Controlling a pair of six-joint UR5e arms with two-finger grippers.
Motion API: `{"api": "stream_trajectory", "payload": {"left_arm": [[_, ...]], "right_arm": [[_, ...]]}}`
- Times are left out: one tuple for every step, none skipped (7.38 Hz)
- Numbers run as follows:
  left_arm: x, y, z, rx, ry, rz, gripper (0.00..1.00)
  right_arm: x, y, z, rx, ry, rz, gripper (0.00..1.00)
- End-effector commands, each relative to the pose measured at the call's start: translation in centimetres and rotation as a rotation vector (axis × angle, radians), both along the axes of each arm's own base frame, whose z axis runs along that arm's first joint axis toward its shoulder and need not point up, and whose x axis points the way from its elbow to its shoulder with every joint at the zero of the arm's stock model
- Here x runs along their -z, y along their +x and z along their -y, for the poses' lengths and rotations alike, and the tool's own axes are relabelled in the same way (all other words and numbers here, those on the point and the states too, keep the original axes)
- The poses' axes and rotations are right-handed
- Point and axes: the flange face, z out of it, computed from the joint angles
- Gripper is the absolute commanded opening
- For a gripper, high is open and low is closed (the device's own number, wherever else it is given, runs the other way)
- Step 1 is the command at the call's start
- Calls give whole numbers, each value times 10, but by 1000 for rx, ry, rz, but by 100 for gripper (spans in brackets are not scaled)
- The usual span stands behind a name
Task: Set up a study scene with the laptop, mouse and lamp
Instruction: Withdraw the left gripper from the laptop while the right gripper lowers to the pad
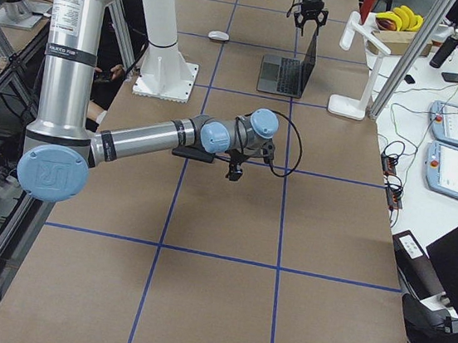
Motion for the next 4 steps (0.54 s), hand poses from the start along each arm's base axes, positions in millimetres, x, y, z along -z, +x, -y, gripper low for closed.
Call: {"api": "stream_trajectory", "payload": {"left_arm": [[-42,-34,-30,109,-156,-18,78],[-33,-51,-51,186,-288,-4,81],[-23,-69,-75,266,-413,8,88],[-37,-80,-89,337,-517,12,98]], "right_arm": [[6,-4,-4,8,-23,23,100],[11,-17,-10,47,-33,52,91],[23,-31,-8,55,-35,59,87],[39,-59,-11,49,-81,36,88]]}}
